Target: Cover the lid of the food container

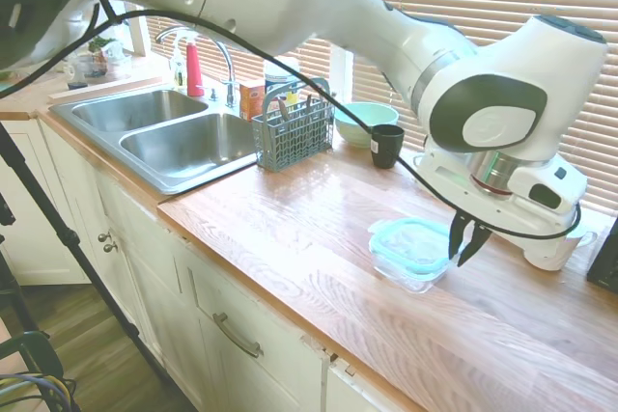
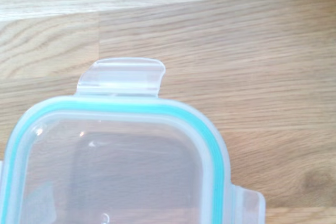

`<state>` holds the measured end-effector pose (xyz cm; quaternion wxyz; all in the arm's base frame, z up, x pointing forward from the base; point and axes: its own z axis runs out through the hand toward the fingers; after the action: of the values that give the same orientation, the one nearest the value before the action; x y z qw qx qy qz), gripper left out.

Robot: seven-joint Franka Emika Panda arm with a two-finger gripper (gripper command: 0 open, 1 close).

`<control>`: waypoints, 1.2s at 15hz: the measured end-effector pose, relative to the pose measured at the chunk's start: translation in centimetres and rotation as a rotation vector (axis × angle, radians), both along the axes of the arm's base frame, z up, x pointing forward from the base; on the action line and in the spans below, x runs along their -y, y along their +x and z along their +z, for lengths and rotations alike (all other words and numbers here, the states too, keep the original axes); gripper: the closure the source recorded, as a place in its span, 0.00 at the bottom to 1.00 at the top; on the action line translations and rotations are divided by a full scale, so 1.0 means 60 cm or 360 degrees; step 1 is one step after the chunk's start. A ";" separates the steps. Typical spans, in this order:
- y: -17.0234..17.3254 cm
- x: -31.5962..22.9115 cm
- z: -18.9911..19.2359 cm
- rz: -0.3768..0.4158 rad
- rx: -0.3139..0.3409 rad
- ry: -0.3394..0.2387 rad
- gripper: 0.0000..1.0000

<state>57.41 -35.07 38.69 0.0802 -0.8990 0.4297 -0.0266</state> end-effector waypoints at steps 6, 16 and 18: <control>0.001 -0.001 -0.007 -0.0002 -0.0004 0.0007 0.00; 0.004 -0.008 0.016 0.0010 0.0028 -0.0002 0.00; 0.000 -0.008 0.031 0.0006 0.0048 -0.0008 0.00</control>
<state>57.42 -34.60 40.55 0.0844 -0.8996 0.4266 -0.0409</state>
